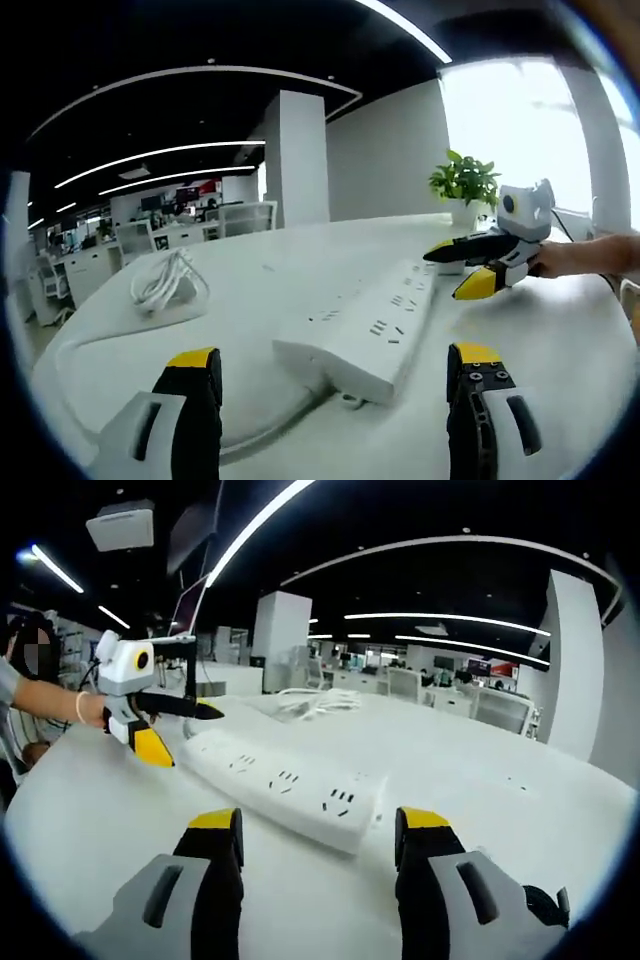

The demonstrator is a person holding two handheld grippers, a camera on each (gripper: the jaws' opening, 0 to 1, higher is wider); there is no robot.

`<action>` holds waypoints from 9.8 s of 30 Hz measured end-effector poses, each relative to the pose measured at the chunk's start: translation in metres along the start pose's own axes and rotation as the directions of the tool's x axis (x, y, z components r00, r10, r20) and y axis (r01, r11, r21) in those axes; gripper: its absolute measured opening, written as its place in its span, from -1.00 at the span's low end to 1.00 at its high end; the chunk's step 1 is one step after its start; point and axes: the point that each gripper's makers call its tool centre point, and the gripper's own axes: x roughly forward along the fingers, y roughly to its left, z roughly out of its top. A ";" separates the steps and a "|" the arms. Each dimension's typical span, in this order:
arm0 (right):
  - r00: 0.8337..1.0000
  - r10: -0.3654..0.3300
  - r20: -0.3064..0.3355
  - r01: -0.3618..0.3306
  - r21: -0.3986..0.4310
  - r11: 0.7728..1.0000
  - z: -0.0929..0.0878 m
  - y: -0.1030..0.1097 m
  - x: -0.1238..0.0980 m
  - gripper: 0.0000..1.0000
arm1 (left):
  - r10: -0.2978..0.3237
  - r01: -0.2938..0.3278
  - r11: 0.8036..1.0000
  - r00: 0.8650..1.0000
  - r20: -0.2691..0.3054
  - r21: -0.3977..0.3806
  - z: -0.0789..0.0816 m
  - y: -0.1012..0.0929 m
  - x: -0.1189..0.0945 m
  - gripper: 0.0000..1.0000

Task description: Straighten the power strip on the desk, plug the charger into it

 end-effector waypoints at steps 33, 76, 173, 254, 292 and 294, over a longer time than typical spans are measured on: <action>0.998 -0.004 -0.064 0.005 0.026 1.000 -0.013 -0.006 0.008 -0.24 | -0.068 0.066 0.997 0.996 -0.061 -0.029 -0.005 -0.016 0.010 0.35; 0.995 -0.043 -0.085 0.052 0.101 0.994 -0.015 -0.007 0.003 -0.42 | -0.064 0.069 0.997 0.984 -0.167 0.025 -0.011 -0.012 0.015 0.05; 0.986 -0.107 -0.130 0.119 0.086 0.989 -0.022 -0.006 -0.029 -0.60 | -0.189 0.227 0.961 0.957 -0.220 0.161 -0.003 -0.014 0.043 0.01; 0.981 -0.168 0.098 0.168 0.011 0.986 0.011 -0.042 -0.127 1.00 | -0.136 0.144 0.989 0.966 0.218 -0.018 0.030 -0.022 -0.088 0.98; 0.985 -0.167 0.029 0.165 0.068 0.984 -0.024 -0.049 -0.144 0.74 | -0.064 0.075 0.997 0.963 0.263 -0.031 0.015 -0.040 -0.136 0.98; 0.989 -0.148 0.002 0.147 0.058 0.987 -0.027 -0.051 -0.141 0.67 | -0.071 0.080 0.996 0.963 0.258 -0.026 0.015 -0.043 -0.137 0.98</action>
